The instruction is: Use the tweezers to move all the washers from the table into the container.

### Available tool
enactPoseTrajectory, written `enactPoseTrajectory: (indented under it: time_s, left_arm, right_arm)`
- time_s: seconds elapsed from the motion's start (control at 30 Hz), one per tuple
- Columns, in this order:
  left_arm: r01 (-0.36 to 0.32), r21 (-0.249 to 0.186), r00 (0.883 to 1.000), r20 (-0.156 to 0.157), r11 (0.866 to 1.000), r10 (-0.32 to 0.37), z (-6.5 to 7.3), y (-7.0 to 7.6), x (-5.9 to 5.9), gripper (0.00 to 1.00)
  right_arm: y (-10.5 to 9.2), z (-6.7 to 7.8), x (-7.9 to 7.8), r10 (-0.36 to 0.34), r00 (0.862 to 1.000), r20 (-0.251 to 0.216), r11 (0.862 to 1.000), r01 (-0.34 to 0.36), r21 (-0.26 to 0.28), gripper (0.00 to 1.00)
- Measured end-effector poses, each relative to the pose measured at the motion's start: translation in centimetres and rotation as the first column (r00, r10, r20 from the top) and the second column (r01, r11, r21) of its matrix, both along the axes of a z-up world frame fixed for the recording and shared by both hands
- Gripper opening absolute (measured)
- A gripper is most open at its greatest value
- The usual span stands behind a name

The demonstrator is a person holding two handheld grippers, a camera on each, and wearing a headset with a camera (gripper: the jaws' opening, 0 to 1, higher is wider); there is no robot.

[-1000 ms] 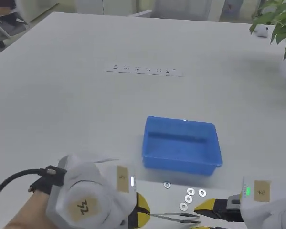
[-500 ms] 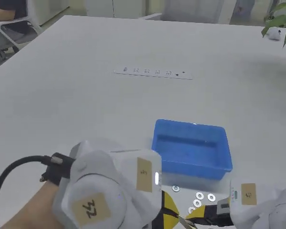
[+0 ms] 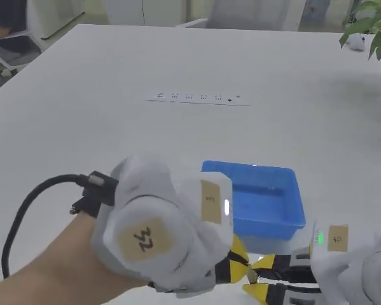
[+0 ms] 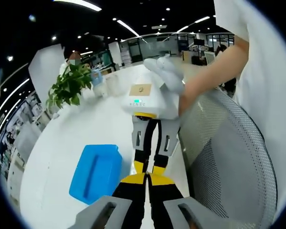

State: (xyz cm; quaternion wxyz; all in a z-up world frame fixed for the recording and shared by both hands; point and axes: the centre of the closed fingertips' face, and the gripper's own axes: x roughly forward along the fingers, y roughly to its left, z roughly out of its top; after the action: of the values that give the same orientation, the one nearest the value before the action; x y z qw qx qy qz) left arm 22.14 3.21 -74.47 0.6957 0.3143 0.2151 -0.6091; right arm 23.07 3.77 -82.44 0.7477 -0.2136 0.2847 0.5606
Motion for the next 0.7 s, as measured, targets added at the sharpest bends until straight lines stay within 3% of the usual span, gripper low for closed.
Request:
enactPoseTrajectory:
  time_s: [0.27,0.4,0.57,0.7]
  left_arm:
    - [0.037,0.038,0.999,-0.021,0.999,-0.036,-0.5,-0.9,0.8,0.00]
    - [0.035,0.045,0.998,-0.056,0.998,-0.033,-0.5,-1.1,1.1,0.00]
    - [0.033,0.052,0.995,-0.093,0.998,-0.028,-0.5,-1.3,1.5,0.00]
    - [0.050,0.061,0.991,-0.123,0.997,-0.042,-0.7,-1.8,1.4,0.00]
  right_arm:
    - [-0.2,-0.6,0.2,-0.024,0.999,-0.032,0.999,0.025,0.022,0.08]
    - [-0.2,-0.4,0.1,-0.030,0.998,-0.059,0.999,0.032,0.037,0.11]
    - [0.3,1.4,-0.1,-0.022,0.997,-0.068,0.996,0.027,0.083,0.17]
    - [0.4,2.8,0.3,-0.020,0.997,-0.070,0.993,0.028,0.116,0.16]
